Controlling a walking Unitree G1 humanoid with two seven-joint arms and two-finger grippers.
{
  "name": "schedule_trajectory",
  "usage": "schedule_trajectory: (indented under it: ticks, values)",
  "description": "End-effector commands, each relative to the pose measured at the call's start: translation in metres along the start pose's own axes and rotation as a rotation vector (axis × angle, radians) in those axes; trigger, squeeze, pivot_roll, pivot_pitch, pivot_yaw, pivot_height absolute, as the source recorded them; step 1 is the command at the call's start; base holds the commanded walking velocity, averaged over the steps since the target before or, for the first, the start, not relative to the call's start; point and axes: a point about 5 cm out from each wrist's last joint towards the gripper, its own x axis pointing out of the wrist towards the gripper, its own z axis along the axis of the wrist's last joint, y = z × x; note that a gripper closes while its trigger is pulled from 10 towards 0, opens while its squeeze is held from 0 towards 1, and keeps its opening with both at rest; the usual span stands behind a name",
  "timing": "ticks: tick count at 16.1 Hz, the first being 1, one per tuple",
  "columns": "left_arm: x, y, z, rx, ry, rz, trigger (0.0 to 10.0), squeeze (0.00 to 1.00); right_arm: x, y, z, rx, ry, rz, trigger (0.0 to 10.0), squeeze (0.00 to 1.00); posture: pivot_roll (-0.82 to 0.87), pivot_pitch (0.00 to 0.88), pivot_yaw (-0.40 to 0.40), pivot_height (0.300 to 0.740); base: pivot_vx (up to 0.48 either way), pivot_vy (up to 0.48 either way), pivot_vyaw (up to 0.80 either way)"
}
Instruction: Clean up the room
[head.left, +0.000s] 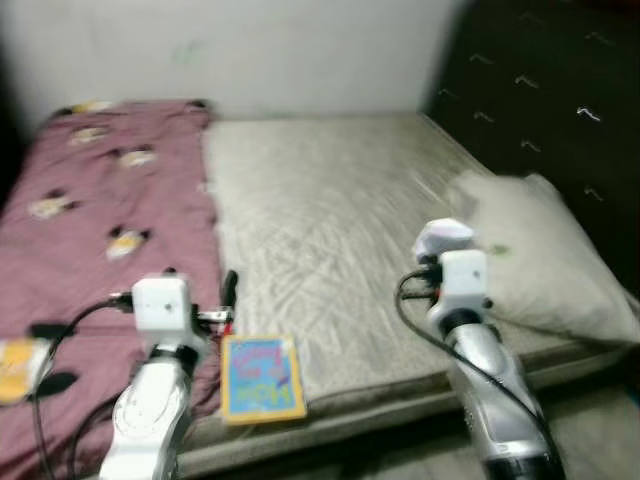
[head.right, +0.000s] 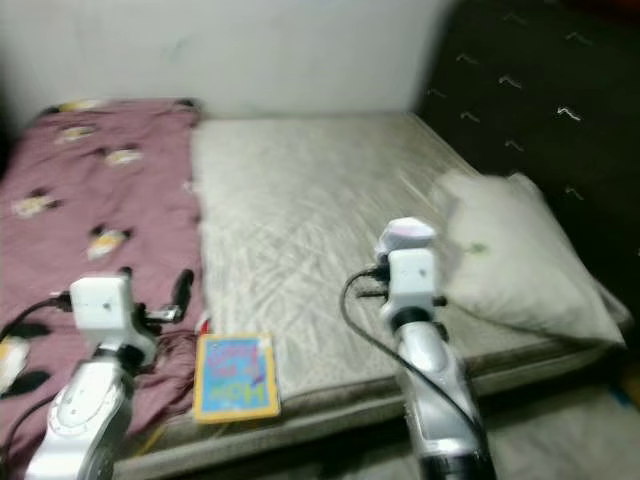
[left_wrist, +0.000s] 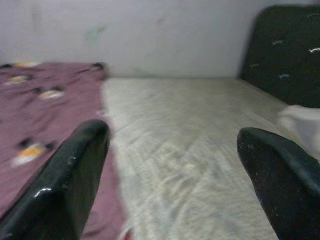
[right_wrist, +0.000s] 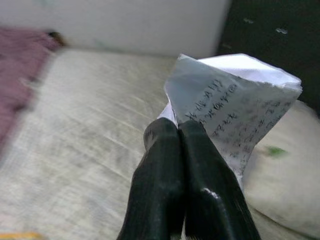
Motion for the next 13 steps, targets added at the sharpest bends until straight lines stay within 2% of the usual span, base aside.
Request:
schedule_trajectory:
  ticks: [1, 5, 13]
  values:
    - [-0.0031, 0.0085, -0.0023, 0.011, 0.014, 0.033, 10.0, 0.0, 0.001, 0.007, 0.003, 0.016, -0.013, 0.017, 10.0, 0.0, 0.05, 0.0, -0.023, 0.74, 0.0, 0.379, 0.0]
    - [-0.0036, 0.0086, 0.0007, 0.02, -0.004, 0.021, 10.0, 0.0, 0.0013, 0.0083, 0.0028, 0.01, -0.02, 0.03, 10.0, 0.0, 0.05, 0.0, -0.024, 0.74, 0.0, 0.0, 0.0]
    - [-0.0043, 0.0077, 0.0013, 0.014, -0.012, 0.007, 10.0, 0.0, 0.0022, 0.009, 0.0025, -0.003, -0.022, 0.04, 10.0, 0.0, 0.06, 0.0, -0.029, 0.74, 0.337, 0.0, 0.0]
